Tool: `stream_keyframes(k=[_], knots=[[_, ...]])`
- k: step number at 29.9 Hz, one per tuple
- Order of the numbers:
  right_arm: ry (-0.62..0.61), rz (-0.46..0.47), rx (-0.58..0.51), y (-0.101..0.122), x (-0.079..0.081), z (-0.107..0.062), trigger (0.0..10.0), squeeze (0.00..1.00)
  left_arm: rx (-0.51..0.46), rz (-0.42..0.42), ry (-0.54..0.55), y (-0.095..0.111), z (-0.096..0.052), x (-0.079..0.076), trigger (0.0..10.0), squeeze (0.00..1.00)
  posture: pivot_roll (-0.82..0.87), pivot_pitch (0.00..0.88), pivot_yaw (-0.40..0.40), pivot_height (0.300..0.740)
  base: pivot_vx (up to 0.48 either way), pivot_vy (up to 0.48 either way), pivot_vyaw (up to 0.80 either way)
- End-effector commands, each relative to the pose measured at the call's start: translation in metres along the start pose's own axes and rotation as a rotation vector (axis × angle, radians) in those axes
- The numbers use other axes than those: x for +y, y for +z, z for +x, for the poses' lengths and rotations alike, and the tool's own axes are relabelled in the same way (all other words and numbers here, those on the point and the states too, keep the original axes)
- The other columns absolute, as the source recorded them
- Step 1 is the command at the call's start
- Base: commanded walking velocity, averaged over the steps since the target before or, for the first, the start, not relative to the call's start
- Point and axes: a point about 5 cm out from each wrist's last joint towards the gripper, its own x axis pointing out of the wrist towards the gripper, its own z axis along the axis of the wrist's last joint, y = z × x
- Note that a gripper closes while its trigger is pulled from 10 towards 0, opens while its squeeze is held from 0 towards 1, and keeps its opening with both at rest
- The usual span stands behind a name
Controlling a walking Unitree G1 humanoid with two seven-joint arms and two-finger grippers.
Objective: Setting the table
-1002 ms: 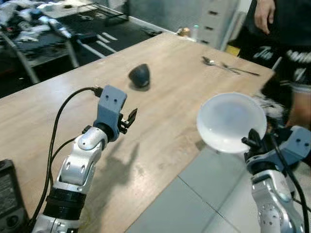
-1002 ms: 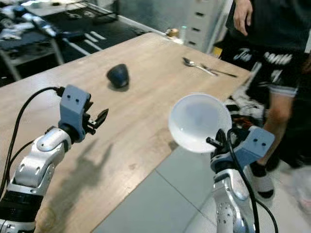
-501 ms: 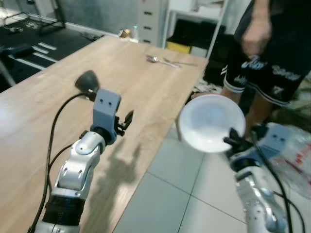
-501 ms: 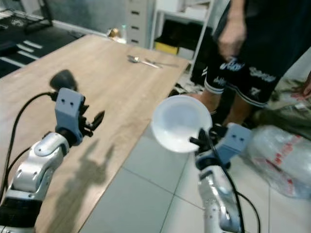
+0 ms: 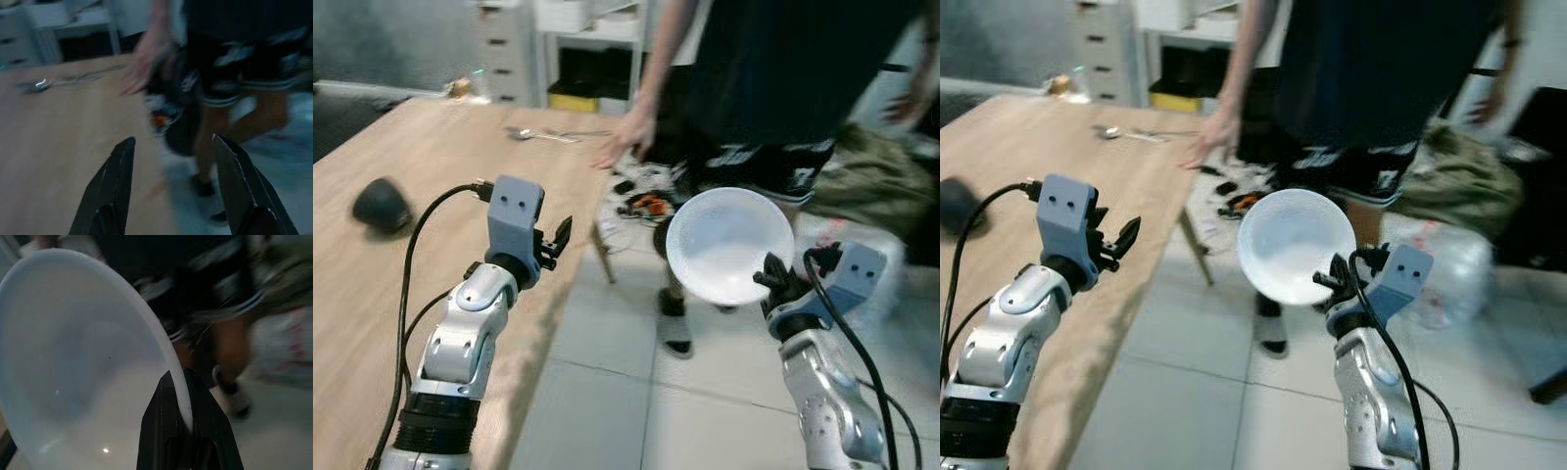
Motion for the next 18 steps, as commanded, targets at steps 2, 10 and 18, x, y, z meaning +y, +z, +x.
stream_keyframes(k=[2, 10, 18], knots=[[-0.006, -0.002, -0.002, -0.0019, -0.0009, -0.0022, 10.0, 0.00, 0.017, 0.000, 0.006, -0.0056, -0.0016, 0.0019, 10.0, 0.00, 0.02, 0.117, 0.065, 0.740, 0.000, 0.000, -0.80], [-0.008, -0.005, -0.005, -0.0007, -0.0020, -0.0013, 10.0, 0.00, 0.016, 0.000, 0.006, -0.0057, -0.0007, 0.0006, 10.0, 0.00, 0.02, 0.117, 0.065, 0.740, 0.000, 0.000, -0.80], [-0.010, -0.007, -0.005, -0.0004, -0.0028, -0.0017, 10.0, 0.00, 0.017, -0.002, 0.005, -0.0059, -0.0004, -0.0005, 10.0, 0.00, 0.02, 0.121, 0.065, 0.740, 0.000, 0.000, -0.80]])
